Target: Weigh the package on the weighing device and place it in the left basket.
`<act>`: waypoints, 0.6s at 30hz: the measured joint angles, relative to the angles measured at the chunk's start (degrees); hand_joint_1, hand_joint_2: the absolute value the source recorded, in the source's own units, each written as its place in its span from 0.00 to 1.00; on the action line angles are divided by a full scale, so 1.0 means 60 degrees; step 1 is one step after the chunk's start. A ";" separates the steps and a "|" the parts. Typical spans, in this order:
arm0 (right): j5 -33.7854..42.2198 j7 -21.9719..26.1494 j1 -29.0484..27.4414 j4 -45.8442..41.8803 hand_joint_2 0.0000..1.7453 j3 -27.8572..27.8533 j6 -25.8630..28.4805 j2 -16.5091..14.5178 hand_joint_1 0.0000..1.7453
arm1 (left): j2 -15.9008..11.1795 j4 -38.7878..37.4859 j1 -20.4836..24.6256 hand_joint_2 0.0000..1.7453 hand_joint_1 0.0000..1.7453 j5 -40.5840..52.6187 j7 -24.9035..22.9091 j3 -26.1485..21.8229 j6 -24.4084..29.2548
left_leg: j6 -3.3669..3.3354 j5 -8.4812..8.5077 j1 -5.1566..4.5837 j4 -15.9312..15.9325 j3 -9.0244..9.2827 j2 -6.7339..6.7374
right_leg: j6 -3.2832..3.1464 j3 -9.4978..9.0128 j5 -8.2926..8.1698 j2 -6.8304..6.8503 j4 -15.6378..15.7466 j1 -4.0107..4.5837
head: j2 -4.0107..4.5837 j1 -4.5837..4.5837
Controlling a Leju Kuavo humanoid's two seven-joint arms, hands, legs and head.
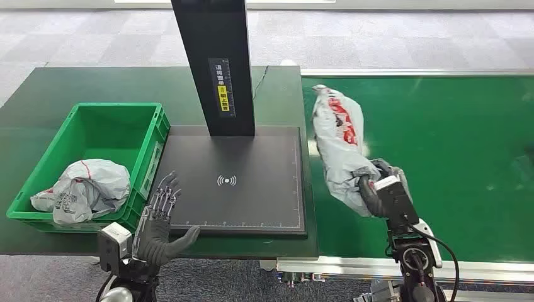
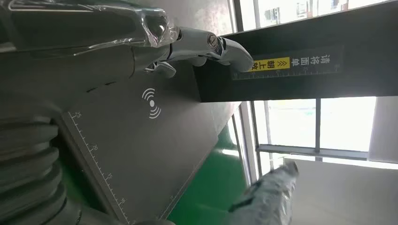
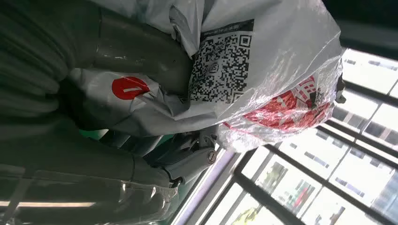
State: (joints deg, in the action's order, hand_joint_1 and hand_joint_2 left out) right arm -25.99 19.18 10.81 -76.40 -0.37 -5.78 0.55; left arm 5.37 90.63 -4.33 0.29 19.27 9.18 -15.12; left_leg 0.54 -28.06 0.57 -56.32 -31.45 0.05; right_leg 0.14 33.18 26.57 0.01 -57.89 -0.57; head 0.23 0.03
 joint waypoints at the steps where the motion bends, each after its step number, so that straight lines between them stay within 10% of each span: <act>1: -0.0064 0.0027 -0.0001 0.0009 1.00 0.0126 -0.0021 0.0001 1.00 | -0.0005 -0.0024 0.0018 1.00 0.00 -0.0007 0.0010 0.0002 -0.0010 | 0.0000 0.0000 0.0000 0.0000 0.0000 0.0000 | 0.0000 0.0000 0.0000 0.0000 0.0000 0.0000 | 0.0001 -0.0001; 18: -0.1644 0.0530 0.0064 0.0645 1.00 0.3241 -0.1004 0.0755 1.00 | -0.0210 -0.0471 0.0197 1.00 0.00 -0.0071 0.0149 0.0212 -0.0077 | 0.0000 0.0000 -0.0001 0.0000 -0.0005 -0.0003 | 0.0000 0.0001 0.0000 0.0003 0.0000 -0.0001 | 0.0000 0.0001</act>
State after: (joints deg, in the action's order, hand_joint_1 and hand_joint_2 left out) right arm -35.85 22.36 11.19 -72.53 19.07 -11.80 5.08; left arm 4.11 87.81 -3.14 -0.13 20.16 10.45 -15.58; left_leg 0.54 -28.05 0.56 -56.32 -31.48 0.03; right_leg 0.14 33.19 26.57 0.02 -57.89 -0.58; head 0.23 0.04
